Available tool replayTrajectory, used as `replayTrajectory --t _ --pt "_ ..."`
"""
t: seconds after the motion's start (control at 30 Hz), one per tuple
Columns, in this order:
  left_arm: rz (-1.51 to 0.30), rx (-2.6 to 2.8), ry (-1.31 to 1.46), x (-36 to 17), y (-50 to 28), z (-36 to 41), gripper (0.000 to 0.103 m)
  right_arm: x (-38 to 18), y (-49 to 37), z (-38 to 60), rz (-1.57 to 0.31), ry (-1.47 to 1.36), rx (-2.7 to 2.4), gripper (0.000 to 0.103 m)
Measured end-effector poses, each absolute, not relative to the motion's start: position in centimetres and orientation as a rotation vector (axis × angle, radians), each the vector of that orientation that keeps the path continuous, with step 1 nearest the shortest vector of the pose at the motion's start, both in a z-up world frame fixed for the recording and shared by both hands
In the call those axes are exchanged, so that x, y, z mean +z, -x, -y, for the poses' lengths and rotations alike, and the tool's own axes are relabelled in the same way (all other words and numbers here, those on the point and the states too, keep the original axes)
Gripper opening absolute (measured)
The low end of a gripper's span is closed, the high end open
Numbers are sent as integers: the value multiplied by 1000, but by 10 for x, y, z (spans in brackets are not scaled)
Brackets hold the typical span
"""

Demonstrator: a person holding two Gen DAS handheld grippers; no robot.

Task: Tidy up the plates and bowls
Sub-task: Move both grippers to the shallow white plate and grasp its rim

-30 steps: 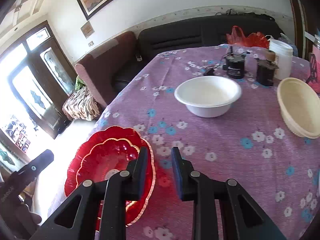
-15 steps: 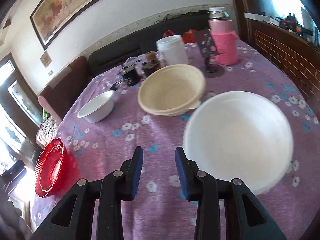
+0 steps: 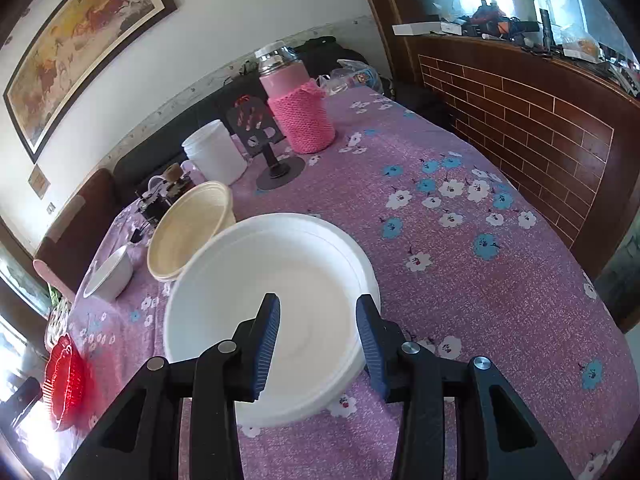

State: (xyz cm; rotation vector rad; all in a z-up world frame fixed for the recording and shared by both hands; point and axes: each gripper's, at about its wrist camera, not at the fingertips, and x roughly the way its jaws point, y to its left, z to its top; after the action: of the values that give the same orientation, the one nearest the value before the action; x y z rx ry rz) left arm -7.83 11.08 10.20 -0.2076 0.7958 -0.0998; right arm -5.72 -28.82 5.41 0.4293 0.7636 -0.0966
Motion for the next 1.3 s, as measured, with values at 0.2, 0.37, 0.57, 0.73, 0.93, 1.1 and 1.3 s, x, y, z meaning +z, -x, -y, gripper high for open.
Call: replayTrajectory --t 0.2,0.37,0.57,0.73,0.93,1.1,1.3 --pt "-811 -82 193 98 78 -107 89 53 51 291 -748 -477 -66 43" --pt "-811 -78 188 94 78 -106 89 62 54 287 -717 -461 -60 43" --pt "-778 -55 205 113 68 -132 89 81 35 254 -724 -448 43 43" --pt "-750 -43 235 151 44 -170 89 99 0 188 -749 -400 189 43" --pt "-704 -18 246 190 1 -205 89 121 -43 112 -759 -339 306 43" --pt "-738 25 186 185 -61 -210 92 113 -95 61 -843 -316 369 46" --pt "-852 29 244 130 -140 -212 92 75 -145 23 -948 -287 354 46"
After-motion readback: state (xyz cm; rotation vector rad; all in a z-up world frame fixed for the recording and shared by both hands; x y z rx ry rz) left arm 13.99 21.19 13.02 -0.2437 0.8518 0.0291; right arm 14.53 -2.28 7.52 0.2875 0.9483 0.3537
